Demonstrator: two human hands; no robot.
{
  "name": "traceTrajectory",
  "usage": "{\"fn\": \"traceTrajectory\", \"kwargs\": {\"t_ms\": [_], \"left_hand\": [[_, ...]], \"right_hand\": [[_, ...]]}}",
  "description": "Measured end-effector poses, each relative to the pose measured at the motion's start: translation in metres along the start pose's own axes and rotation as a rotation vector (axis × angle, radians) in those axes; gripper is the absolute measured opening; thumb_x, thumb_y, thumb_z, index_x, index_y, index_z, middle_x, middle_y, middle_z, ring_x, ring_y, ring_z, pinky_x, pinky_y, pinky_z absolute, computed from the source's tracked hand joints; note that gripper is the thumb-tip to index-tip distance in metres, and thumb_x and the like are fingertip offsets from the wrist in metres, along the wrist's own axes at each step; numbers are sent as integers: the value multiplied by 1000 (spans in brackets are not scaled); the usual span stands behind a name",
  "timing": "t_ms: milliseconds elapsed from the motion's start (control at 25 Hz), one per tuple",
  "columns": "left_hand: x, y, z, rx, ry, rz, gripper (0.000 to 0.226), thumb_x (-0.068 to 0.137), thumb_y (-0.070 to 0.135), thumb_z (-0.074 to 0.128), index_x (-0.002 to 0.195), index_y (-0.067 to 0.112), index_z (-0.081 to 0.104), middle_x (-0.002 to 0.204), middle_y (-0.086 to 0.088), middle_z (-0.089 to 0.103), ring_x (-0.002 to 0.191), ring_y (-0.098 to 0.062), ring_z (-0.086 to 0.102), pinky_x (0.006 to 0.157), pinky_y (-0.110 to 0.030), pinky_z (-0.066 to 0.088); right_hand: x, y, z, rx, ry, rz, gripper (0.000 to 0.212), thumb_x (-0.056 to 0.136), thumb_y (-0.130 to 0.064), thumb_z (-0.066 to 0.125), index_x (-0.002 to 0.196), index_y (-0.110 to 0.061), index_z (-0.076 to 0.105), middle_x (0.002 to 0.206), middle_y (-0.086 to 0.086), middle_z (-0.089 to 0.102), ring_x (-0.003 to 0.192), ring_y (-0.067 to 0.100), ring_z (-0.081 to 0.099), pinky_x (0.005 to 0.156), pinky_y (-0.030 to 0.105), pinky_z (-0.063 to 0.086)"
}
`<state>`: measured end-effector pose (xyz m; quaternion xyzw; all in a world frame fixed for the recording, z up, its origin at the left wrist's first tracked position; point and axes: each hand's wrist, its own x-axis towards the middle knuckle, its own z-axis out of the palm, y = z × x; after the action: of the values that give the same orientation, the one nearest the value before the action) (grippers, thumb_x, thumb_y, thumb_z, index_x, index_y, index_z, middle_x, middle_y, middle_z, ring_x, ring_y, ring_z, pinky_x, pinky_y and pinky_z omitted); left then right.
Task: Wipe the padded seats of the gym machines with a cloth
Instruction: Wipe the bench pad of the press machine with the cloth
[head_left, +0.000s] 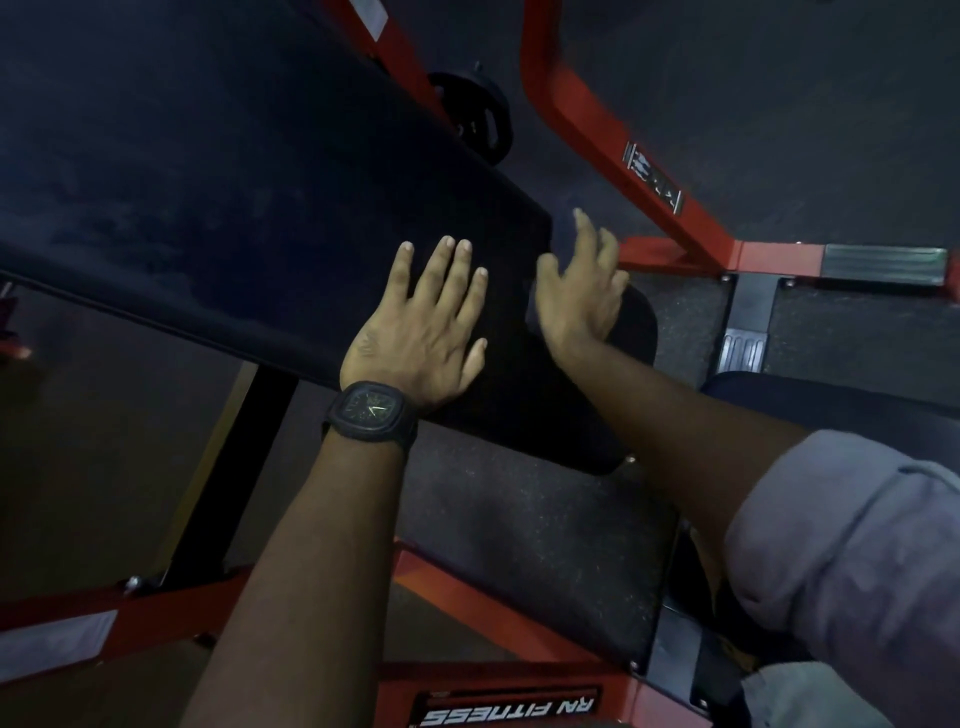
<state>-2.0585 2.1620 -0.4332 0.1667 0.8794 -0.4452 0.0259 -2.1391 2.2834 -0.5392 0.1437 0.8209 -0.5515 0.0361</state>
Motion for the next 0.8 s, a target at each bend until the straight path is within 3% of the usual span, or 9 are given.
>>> {"fn": "traceTrajectory", "kwargs": {"t_ms": [80,120,280,440,480,600,640,760,800], "left_hand": [[0,0,0,16,3,-4,74,103,53,10,160,7,9,167,-22,9,156,-36,8,122,-61,8],[0,0,-1,7,7,-5,74,103,53,10,160,7,10,167,-22,9,156,-36,9,122,-61,8],[0,0,-1,-13,2,-5,74,103,53,11,160,7,11,167,-22,10,156,-36,9,123,-61,9],[0,0,-2,-4,0,-4,74,102,53,10,160,7,12,167,-22,10,156,-36,9,123,-61,10],[1,0,-2,-9,-3,-5,74,102,53,10,160,7,11,167,-22,10,156,-36,9,123,-61,9],[0,0,-1,-15,-2,-4,73,103,53,11,160,7,11,167,-22,10,156,-36,9,123,-61,9],[0,0,-1,-11,0,-3,74,103,53,11,160,7,12,167,-23,10,155,-36,9,123,-61,9],[1,0,-1,0,6,0,74,103,53,11,160,7,12,167,-23,11,155,-36,10,123,-61,9],[1,0,-1,-2,5,1,74,103,53,10,160,7,12,167,-23,11,155,-36,10,123,-61,10]], "right_hand": [[-13,18,-2,-58,-25,-349,64,93,-33,55,154,-37,34,161,0,29,127,31,44,100,43,44],[-10,26,-6,-54,-34,-396,65,93,-34,55,154,-37,33,161,-1,29,128,31,45,100,44,44],[10,5,-6,47,-60,174,64,96,-37,51,155,-40,27,163,-4,24,132,35,40,106,48,41],[-11,33,-9,-110,-82,-469,67,92,-33,54,155,-36,31,162,2,26,127,37,45,100,47,44],[2,43,-11,-113,-76,-422,67,93,-33,54,155,-37,30,162,1,27,128,37,45,100,47,44],[17,24,-8,99,-41,288,64,97,-35,50,156,-38,27,163,0,23,133,39,39,105,49,40],[3,21,-4,50,-23,256,64,97,-35,50,156,-37,28,163,2,23,132,39,39,105,49,39],[-46,53,-2,-49,-37,-360,67,90,-31,54,154,-32,36,161,4,29,124,36,44,98,46,43],[-42,65,-5,-64,-53,-420,67,89,-30,55,154,-32,37,161,3,30,123,36,45,98,46,44]]}}
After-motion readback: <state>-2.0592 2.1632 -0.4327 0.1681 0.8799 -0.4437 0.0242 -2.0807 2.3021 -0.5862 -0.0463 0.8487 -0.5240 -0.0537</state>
